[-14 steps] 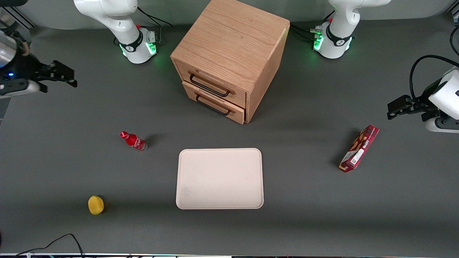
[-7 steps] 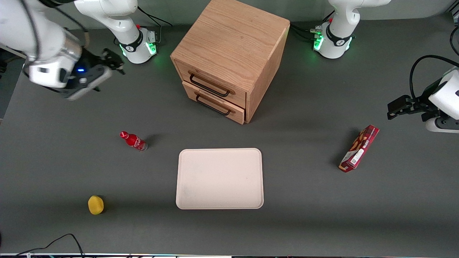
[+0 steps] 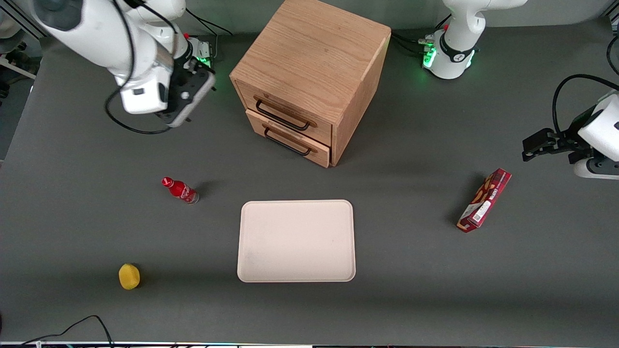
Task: Open upper drawer
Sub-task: 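Move the right gripper toward the upper drawer's black handle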
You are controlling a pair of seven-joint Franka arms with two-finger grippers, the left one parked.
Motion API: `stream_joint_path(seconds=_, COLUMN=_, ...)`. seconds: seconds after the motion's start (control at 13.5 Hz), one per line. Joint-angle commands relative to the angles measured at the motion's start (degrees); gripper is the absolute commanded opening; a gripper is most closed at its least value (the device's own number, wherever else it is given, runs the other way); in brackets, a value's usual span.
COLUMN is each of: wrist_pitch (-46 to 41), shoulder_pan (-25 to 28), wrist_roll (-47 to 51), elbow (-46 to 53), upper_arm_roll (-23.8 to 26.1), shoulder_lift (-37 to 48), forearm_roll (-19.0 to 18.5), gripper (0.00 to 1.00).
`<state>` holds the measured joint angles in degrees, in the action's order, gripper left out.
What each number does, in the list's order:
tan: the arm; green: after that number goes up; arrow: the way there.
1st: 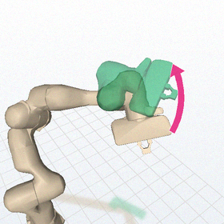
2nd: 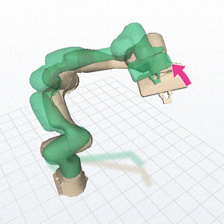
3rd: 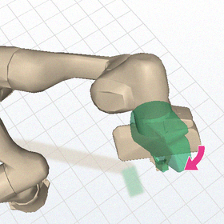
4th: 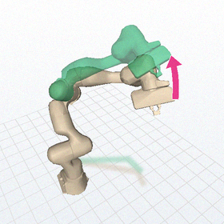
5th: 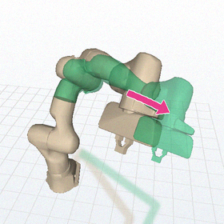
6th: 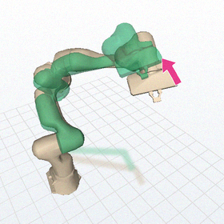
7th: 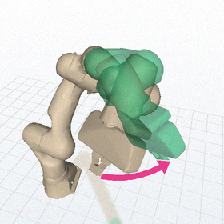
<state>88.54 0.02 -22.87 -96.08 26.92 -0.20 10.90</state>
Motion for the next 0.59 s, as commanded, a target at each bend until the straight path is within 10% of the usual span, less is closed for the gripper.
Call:
stream_joint_path(seconds=0.0, wrist_pitch=3.21, shoulder_pan=0.33, wrist_roll=-2.18, elbow=1.51, upper_arm_roll=0.68, shoulder_lift=-6.81, forearm_roll=2.54, gripper=1.0)
stream_joint_path(seconds=0.52, wrist_pitch=10.6, shoulder_pan=4.72, wrist_roll=-1.66, elbow=-0.06, upper_arm_roll=0.94, shoulder_lift=-11.93, forearm_roll=3.69, gripper=1.0)
